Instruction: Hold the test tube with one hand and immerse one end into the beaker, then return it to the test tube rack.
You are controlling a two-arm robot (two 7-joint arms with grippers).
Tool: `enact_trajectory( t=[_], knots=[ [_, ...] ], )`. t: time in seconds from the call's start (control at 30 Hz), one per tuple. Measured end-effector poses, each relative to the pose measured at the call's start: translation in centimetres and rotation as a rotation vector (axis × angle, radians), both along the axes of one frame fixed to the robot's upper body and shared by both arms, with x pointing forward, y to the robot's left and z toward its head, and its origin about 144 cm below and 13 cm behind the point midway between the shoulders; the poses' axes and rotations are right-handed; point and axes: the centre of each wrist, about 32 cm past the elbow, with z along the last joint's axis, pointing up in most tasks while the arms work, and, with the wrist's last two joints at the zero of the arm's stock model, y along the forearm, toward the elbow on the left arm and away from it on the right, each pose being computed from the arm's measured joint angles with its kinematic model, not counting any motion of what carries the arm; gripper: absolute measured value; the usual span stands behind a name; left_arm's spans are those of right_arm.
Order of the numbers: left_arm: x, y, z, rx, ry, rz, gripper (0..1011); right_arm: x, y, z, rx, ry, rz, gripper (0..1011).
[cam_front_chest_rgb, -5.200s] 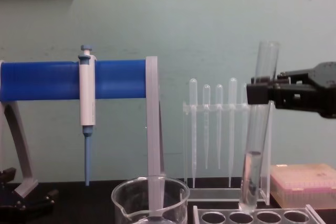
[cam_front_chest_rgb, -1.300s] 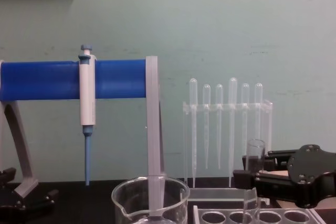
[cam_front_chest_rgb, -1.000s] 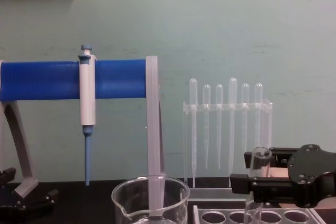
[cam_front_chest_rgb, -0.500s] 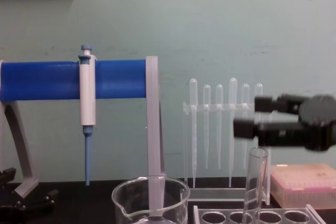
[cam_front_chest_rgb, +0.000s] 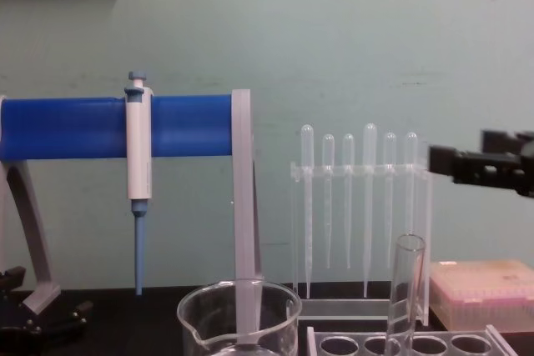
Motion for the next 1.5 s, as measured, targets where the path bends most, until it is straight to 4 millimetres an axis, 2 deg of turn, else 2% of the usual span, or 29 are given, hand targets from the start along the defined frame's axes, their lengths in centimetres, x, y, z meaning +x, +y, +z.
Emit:
enact_trajectory(
  t=[0.2,0.5,0.87,1.5],
  knots=[
    [0.0,0.0,0.0,0.000,0.000,0.000,1000,0.0,-0.1,-2.0,0.018,0.024,-0.208,1002],
    [0.0,0.0,0.0,0.000,0.000,0.000,1000,0.0,0.9,-4.4,-0.013,0.012,-0.418,1002],
    [0.0,0.0,0.0,0.000,0.000,0.000,1000,0.1,0.6,-5.8,-0.037,0.008,-0.449,1002],
    [0.0,0.0,0.0,0.000,0.000,0.000,1000,0.1,0.7,-5.7,-0.040,0.012,-0.457,1002]
  ],
)
